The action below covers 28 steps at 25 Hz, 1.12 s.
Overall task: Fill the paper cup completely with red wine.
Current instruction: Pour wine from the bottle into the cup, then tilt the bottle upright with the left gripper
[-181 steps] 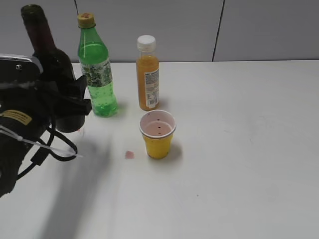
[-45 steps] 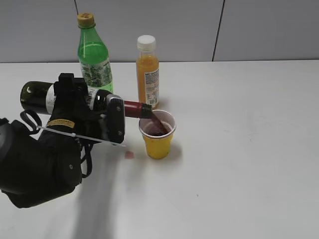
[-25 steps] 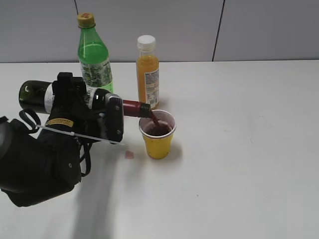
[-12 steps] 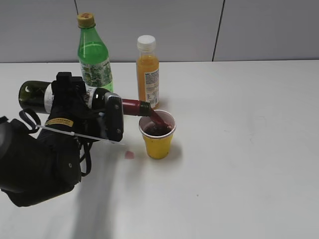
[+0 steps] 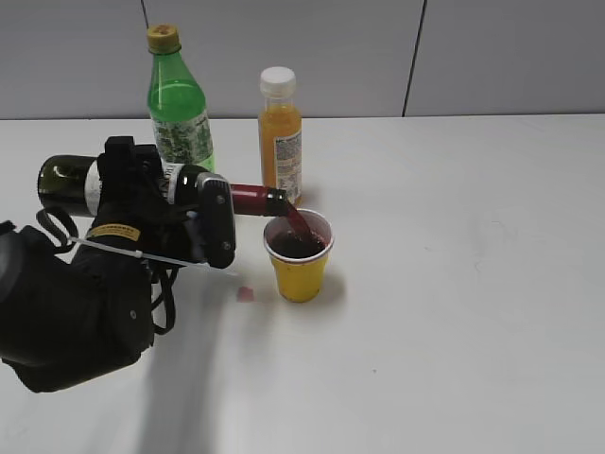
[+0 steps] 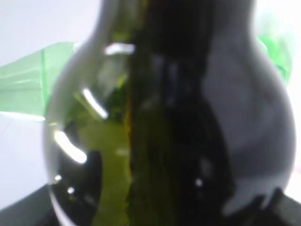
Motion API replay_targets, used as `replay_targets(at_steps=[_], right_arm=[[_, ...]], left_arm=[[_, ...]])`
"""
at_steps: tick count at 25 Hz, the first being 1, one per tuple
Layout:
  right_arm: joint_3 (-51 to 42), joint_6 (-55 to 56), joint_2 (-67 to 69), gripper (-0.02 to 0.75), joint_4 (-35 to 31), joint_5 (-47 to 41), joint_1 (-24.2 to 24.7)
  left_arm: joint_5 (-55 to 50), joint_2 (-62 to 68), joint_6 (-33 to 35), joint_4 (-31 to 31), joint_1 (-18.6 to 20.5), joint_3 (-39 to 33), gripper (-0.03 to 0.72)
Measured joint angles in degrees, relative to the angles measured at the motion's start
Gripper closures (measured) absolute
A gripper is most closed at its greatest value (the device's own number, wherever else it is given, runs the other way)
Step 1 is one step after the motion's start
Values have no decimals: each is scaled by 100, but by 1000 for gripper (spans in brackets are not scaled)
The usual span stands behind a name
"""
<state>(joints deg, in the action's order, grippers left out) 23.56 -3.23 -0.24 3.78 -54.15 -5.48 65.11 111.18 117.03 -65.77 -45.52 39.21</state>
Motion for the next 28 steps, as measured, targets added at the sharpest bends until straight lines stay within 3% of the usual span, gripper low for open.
replay_targets(at_steps=[13, 28], right_arm=[[0, 7, 0, 228, 0, 0, 0], [0, 2, 0, 228, 0, 0, 0]], left_arm=[[1, 0, -701, 296, 0, 0, 136], [1, 0, 62, 280, 0, 5, 136]])
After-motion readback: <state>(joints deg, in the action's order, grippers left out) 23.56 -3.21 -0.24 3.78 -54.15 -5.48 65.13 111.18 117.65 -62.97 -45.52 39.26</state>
